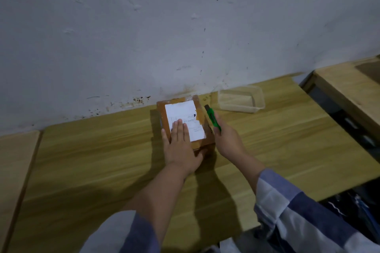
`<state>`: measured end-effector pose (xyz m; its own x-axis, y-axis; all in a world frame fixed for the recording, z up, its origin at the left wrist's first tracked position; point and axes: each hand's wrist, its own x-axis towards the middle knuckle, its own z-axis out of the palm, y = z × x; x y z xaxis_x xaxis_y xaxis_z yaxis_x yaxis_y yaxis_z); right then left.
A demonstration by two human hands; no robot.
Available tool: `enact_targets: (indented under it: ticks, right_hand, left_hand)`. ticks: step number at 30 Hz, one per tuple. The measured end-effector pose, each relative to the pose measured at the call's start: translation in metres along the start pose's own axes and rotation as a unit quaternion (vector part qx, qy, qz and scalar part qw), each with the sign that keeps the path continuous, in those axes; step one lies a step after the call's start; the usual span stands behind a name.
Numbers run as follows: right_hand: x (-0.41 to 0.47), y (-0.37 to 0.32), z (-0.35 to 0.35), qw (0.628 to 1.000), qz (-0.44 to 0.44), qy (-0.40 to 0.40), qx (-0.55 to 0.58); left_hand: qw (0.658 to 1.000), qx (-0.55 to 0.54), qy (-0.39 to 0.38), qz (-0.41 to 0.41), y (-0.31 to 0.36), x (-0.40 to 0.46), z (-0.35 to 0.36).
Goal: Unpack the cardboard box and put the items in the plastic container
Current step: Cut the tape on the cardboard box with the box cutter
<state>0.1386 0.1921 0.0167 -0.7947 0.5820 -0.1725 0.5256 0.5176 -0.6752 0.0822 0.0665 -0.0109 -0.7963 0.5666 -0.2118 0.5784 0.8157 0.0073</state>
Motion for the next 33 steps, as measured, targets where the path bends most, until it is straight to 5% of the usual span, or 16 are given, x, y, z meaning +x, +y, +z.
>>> enact_targets:
  ticks: [9, 33]
  right_hand:
    - [0.001, -0.01, 0.0, 0.993, -0.036, -0.018, -0.107]
    - [0.004, -0.019, -0.001, 0.98, -0.042, -0.029, -0.194]
  left_hand:
    - [0.997, 0.008, -0.009, 0.079, -0.011, 0.012, -0.003]
    - [0.997, 0.025, 0.007, 0.069, -0.008, 0.012, 0.004]
